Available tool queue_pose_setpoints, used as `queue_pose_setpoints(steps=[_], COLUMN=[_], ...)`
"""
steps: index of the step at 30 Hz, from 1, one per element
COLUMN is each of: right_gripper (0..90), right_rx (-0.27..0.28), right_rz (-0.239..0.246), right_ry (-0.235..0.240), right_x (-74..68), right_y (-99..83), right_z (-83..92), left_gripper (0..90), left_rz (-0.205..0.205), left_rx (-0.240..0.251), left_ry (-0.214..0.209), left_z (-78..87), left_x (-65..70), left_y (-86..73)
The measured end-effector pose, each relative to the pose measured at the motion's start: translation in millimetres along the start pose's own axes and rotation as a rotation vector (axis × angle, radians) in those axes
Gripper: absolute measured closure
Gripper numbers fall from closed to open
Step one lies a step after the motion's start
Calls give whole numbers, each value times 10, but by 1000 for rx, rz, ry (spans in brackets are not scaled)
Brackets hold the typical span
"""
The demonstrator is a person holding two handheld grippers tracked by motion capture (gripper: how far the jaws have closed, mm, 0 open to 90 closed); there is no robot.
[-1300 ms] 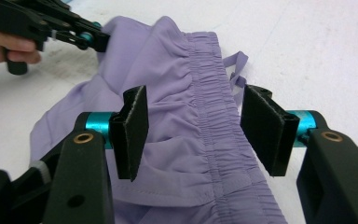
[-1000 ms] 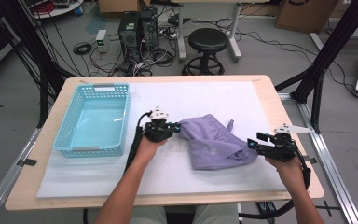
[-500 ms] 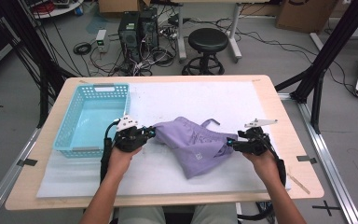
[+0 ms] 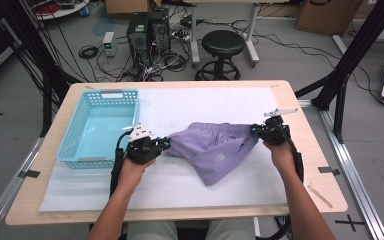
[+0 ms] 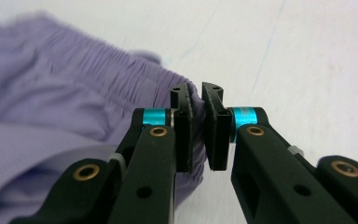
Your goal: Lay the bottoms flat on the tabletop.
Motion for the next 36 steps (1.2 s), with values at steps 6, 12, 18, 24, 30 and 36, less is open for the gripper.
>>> queue_pose_setpoints(steps=[6, 12, 18, 24, 30, 36], right_gripper=[837, 663, 492, 361, 491, 894], right_rx=[68, 68, 104, 80, -37, -86], right_rz=[-119, -98, -43, 28, 78, 226], right_ry=[-31, -33, 8, 125, 147, 95], right_x=[197, 92, -136, -545, -814, -790], right_y=[246, 227, 87, -170, -285, -360], right_z=[-120, -143, 97, 112, -178, -145], left_gripper=[837, 652, 517, 510, 500, 499], left_rz=[37, 88, 90, 72, 60, 58], left_rx=[-13, -10, 27, 41, 47, 41], left_ry=[37, 51, 54, 35, 26, 20], left_z=[-165, -260, -170, -144, -156, -148], left_x=[-67, -144, -152, -113, -84, -86], left_y=[7, 19, 40, 30, 20, 19])
Point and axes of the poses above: each handheld gripper's, and its own axes: z roughly backward along the jaws, y roughly out of its top, x roughly to its right, the point moved 2 cm from there along -z, roughly forward along the jaws, and after that the axes turned 10 degrees about -x, right-handed, at the moved point
